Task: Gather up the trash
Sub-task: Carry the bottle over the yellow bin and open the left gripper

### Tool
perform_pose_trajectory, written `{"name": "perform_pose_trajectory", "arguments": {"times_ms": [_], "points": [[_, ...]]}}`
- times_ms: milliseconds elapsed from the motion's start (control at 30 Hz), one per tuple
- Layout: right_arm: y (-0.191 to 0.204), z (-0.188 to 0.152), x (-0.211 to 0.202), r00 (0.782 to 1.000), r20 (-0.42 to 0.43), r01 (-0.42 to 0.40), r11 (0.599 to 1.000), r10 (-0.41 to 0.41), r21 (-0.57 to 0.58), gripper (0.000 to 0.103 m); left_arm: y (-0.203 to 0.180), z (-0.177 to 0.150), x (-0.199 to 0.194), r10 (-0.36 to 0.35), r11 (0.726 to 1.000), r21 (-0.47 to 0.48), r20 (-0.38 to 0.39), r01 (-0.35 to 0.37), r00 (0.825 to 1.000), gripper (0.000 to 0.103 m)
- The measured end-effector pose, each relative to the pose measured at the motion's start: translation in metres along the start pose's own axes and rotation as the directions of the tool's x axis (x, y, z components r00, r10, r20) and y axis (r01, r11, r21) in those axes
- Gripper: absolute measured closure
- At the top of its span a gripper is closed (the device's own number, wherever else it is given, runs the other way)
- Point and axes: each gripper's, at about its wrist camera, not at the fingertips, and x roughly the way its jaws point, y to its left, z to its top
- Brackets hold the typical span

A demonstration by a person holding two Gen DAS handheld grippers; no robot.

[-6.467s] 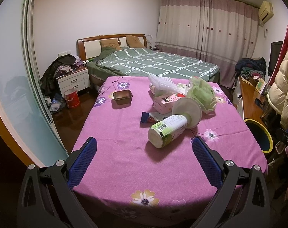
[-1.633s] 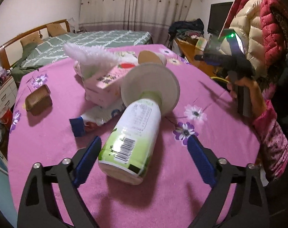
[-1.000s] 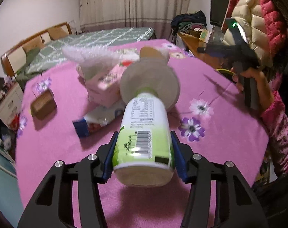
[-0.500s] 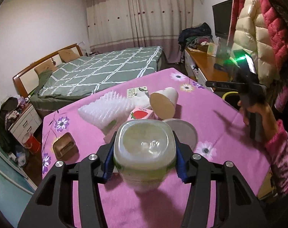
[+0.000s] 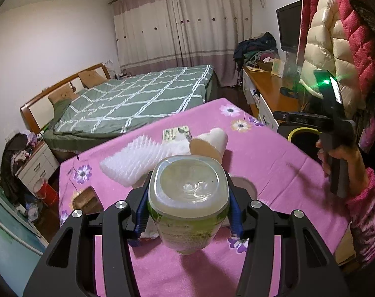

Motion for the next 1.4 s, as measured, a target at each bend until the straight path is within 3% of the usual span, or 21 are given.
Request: {"name": "perform_pose_trajectory", "arguments": {"times_ms": [200,433,700,900,1200,1333,1400], "points": [[-0.029,-0.004,-0.043,0.999,0.000,0.044,0.999,-0.044,0.017,0.039,-0.023,0.027,-0.018,-0.032,0.999,0.015,0.033,0.031,0.999,0.051],[-0.075,-0.023,-0.086,0.985,-0.007,0.171,0.985,-0.171,0.014,0.037,-0.079,0.059,-0.009,-0.148,0.988,0.043,0.039,0.146,0.988,0.051],[-0.132,-0.042,-0.124,0.961,-0.008,0.276,0.959,-0.276,0.068,0.037,-0.178,0.097,0.034,-0.330,0.938,0.117,0.024,0.325,0.944,0.051],[-0.166,-0.056,-0.149,0.944,-0.010,0.328,0.938,-0.329,0.107,0.037,-0.254,0.115,0.087,-0.412,0.902,0.137,-0.012,0.409,0.911,0.051],[-0.199,-0.072,-0.155,0.927,-0.052,0.376,0.914,-0.372,0.150,0.037,-0.341,0.104,0.173,-0.440,0.877,0.140,-0.152,0.459,0.885,0.051],[-0.205,-0.075,-0.152,0.920,-0.072,0.392,0.906,-0.385,0.161,0.037,-0.351,0.090,0.196,-0.435,0.879,0.115,-0.207,0.463,0.877,0.051],[-0.203,-0.075,-0.149,0.918,-0.080,0.397,0.904,-0.390,0.159,0.036,-0.352,0.085,0.202,-0.415,0.889,0.111,-0.218,0.445,0.883,0.047]]}}
